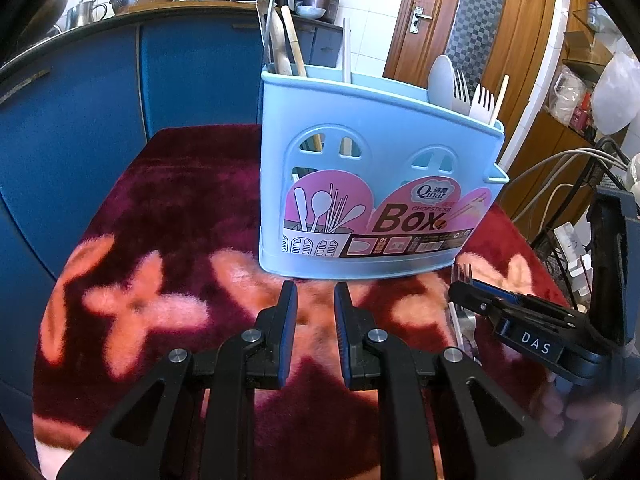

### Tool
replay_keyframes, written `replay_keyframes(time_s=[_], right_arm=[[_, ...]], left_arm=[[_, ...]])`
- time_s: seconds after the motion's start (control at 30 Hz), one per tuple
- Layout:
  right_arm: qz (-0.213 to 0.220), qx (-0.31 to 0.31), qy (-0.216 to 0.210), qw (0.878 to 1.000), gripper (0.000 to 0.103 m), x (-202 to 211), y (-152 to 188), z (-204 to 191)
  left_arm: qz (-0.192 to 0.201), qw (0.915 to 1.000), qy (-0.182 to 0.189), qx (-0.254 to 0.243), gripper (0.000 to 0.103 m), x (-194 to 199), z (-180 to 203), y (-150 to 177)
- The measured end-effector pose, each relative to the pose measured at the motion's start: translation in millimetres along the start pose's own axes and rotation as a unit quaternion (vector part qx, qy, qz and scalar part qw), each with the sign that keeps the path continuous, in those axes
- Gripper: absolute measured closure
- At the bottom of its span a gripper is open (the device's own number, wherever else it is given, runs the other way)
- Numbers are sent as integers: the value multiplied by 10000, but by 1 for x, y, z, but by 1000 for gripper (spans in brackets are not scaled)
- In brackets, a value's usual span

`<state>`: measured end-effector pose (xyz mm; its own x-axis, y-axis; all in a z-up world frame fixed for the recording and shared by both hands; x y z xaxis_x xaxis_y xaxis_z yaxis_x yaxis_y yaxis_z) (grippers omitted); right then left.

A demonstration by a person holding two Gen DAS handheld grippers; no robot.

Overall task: Organize utensils
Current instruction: 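Close the right tool on a silver fork lying by the holder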

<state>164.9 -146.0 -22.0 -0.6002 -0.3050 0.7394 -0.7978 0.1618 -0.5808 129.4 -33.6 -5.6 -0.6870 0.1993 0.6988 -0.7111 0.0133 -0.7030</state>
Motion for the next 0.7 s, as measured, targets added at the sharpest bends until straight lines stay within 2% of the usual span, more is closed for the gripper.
replay_keyframes(time_s=[0.1, 0.37, 0.4, 0.43, 0.7], right_arm=[[73, 40, 27, 10000, 88, 3, 1, -1], [259, 19, 19, 9997, 89, 18, 3, 2], [285, 26, 24, 9996, 96, 23, 4, 3], [309, 24, 21, 9995, 98, 26, 5, 4], [647, 94, 70, 9978, 100, 64, 8, 10]], left_arm=[[-14, 10000, -1, -13, 86, 0, 0, 0], [-56, 10000, 51, -39, 86, 0, 5, 0], [-63, 9999, 69, -45, 86, 0, 6, 1], [-75, 9999, 97, -62, 86, 1, 8, 1], [-223, 9990, 346, -189, 86, 3, 30, 4]])
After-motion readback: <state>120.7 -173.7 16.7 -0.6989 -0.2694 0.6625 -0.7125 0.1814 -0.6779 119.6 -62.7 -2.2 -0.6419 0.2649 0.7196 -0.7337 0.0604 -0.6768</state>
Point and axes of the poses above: each gripper's, at about its wrist camera, not at the fingertips, and x roughly against the way its jaws point, z to its right, y to its underside, the point moved 3 cm from there along -x, roughly the way its jaws point, and after that the axes turned 3 degrees about -x, right-handed, at the moved point
